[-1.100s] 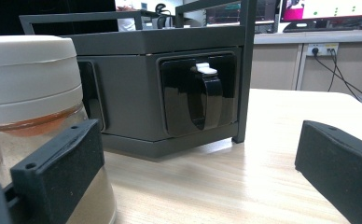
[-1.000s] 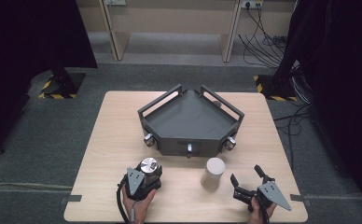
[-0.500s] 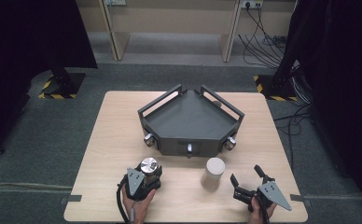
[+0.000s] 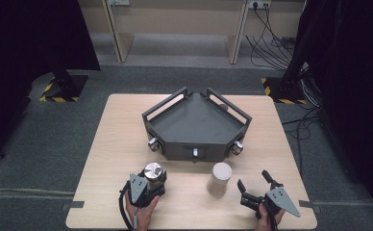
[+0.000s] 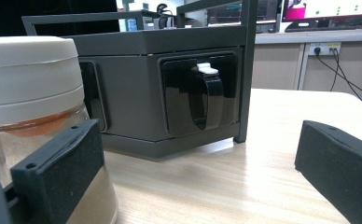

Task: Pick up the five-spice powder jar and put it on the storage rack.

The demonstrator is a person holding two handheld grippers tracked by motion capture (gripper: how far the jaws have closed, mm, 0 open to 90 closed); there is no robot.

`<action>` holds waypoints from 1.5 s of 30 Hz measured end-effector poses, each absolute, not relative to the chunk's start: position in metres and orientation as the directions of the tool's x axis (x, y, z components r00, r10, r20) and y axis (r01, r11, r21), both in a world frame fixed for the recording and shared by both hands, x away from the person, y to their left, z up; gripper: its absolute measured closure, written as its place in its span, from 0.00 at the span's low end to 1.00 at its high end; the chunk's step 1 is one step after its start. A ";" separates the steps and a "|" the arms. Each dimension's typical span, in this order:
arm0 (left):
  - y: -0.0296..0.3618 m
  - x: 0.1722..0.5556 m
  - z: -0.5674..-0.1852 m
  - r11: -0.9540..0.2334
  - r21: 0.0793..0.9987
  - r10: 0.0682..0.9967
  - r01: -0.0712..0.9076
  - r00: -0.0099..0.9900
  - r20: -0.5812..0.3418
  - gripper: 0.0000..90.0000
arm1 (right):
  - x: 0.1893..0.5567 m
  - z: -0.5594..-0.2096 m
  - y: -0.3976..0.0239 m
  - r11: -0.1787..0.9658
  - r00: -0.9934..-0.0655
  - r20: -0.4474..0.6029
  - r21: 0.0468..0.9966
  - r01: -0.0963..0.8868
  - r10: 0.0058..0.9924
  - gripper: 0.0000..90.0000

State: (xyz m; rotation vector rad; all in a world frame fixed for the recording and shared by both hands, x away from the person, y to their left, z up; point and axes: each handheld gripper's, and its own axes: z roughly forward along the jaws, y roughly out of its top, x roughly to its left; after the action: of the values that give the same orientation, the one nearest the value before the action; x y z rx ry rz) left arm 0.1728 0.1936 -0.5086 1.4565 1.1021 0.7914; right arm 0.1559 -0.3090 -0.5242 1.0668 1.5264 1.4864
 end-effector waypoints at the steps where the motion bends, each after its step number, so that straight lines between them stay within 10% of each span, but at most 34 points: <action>1: 0.193 0.173 -0.509 0.025 0.978 0.933 0.206 0.348 -0.097 0.34 | 0.156 -0.524 -0.309 -0.018 -0.380 0.041 0.998 0.066 0.924 0.02; 45: 0.195 0.203 -0.421 -0.023 0.986 0.841 0.163 0.536 -0.069 0.34 | 0.156 -0.524 -0.309 -0.015 -0.384 0.040 0.998 0.068 0.922 0.02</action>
State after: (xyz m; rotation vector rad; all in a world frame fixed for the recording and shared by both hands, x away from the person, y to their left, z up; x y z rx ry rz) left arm 0.2030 0.1955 -0.4205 1.5252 0.8966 0.6782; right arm 0.1565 -0.3095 -0.5237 1.0646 1.5325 1.4871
